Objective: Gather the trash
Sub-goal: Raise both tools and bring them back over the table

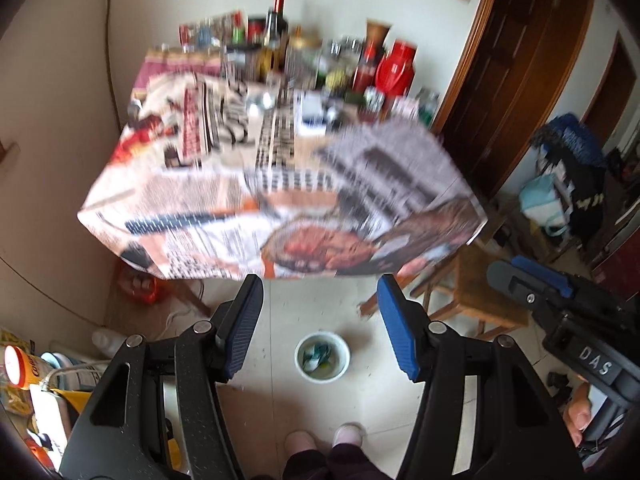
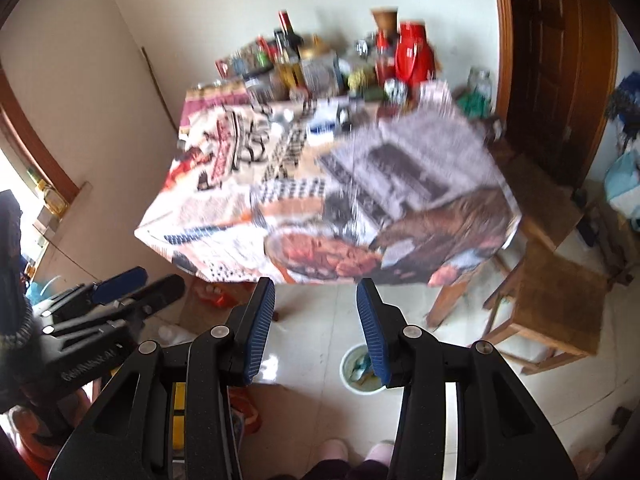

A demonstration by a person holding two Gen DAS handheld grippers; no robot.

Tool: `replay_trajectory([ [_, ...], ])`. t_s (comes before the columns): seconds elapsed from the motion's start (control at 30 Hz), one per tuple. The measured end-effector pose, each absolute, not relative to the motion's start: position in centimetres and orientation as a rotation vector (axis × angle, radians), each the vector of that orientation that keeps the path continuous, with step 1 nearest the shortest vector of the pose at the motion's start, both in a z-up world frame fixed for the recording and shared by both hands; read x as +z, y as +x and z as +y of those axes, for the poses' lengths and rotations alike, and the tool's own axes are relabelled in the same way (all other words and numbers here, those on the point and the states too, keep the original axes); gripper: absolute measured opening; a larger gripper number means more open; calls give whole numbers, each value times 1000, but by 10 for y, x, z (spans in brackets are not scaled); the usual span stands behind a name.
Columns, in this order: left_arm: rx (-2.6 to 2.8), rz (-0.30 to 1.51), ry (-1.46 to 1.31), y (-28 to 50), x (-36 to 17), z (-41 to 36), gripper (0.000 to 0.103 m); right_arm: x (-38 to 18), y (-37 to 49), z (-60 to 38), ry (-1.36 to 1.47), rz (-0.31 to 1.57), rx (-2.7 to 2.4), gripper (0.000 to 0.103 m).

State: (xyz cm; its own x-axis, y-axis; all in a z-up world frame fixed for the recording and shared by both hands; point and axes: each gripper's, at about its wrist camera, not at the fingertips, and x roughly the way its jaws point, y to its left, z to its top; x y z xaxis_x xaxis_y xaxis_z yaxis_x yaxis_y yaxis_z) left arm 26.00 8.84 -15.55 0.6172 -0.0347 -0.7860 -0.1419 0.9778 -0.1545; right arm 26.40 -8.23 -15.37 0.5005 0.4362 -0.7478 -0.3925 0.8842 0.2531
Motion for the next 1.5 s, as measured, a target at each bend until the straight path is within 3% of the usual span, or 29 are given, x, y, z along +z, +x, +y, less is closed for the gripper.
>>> replay_trajectory([
  [0.3,35,768,-173,228,-74,99,59,-74,234,-89,42,760,457,39],
  [0.4,41,713,-170,220,-55,103,64,-59,226,-93,46,706,447,40],
  [0.43,42,699,-172,219,-52,103,66,-56,226,-94,44,691,441,42],
  [0.5,43,671,-174,220,-42,104,69,-50,228,-97,49,658,426,56],
  [0.57,41,652,-162,226,-35,102,72,-45,233,-99,53,631,420,58],
  [0.77,51,622,-143,261,-28,94,84,-42,268,-103,60,605,432,58],
  [1.5,126,637,-212,467,-32,45,84,-33,450,-132,-1,602,546,58],
])
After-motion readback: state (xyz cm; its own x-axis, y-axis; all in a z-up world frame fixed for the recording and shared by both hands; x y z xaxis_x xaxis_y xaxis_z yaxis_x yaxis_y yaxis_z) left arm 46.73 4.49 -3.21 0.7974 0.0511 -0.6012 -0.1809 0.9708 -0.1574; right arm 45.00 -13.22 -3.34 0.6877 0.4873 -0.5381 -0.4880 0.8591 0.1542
